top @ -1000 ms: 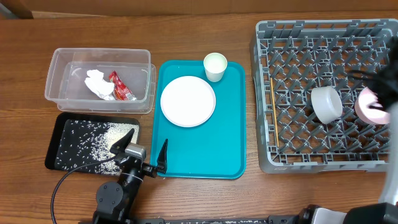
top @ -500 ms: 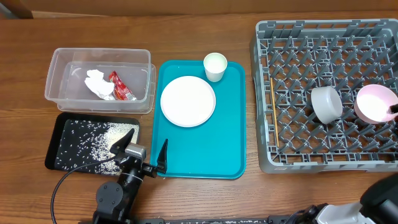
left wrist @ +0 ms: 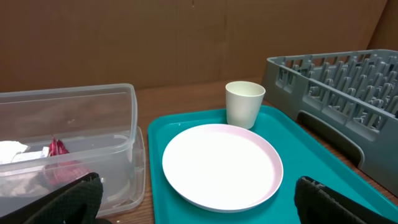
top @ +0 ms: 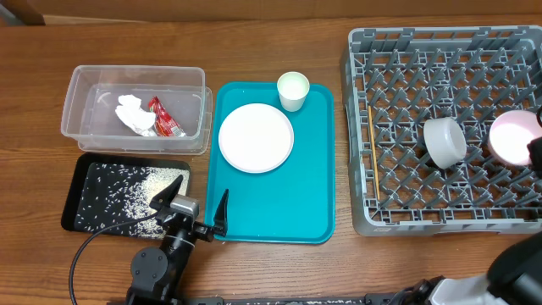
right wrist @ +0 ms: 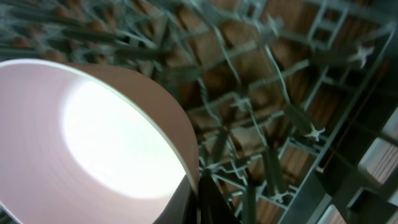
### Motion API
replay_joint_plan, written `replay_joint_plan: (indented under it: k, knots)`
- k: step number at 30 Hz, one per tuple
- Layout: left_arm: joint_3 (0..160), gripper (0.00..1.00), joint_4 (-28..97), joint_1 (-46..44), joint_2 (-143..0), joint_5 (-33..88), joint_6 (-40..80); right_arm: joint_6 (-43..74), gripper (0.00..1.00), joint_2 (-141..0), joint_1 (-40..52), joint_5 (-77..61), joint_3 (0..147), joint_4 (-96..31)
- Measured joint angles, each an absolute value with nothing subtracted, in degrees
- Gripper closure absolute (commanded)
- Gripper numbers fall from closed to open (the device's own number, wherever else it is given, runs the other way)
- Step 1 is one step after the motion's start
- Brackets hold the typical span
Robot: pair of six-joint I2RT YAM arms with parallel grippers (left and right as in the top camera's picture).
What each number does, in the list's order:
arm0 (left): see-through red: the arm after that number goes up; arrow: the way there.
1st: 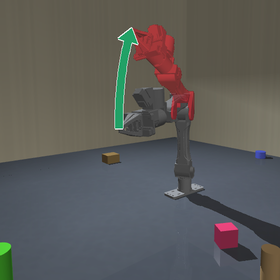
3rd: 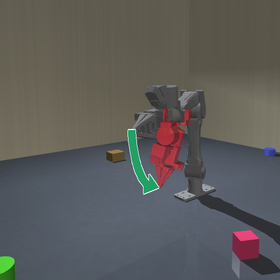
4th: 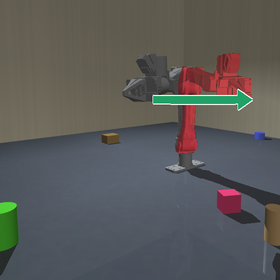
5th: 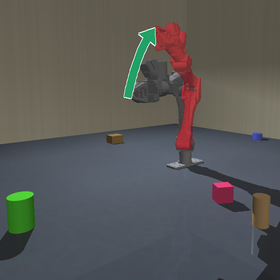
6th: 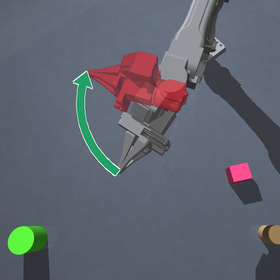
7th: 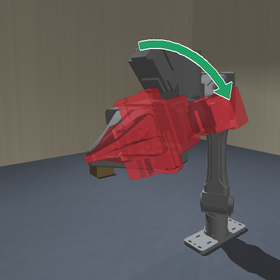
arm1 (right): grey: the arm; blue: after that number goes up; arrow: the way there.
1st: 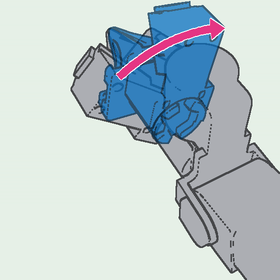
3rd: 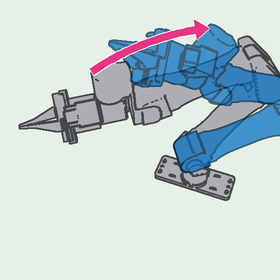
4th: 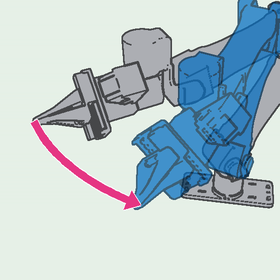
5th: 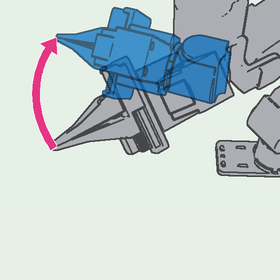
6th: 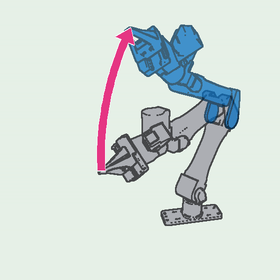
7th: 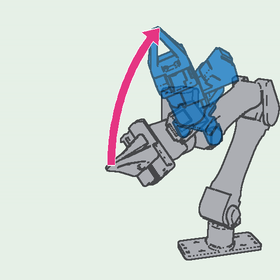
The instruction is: Sort waste into correct bins and load items into the dishwasher
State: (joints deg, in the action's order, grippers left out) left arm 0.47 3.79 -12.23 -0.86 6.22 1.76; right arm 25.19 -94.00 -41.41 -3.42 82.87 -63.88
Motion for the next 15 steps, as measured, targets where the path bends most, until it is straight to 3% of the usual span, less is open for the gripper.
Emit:
replay_joint_plan:
  k: [7, 11, 15]
  knots:
    - [0.47, 0.00, 3.79, -12.23, -0.86, 6.22, 1.76, 25.21, 0.96, -83.57, -23.73, 16.58, 84.47, -61.06]
    - [0.47, 0.00, 3.79, -12.23, -0.86, 6.22, 1.76, 25.47, 0.96, -84.77, -13.13, 34.20, 84.36, -62.24]
    - [0.47, 0.00, 3.79, -12.23, -0.86, 6.22, 1.76, 25.78, 0.96, -88.82, -8.62, 47.09, 82.56, -62.11]
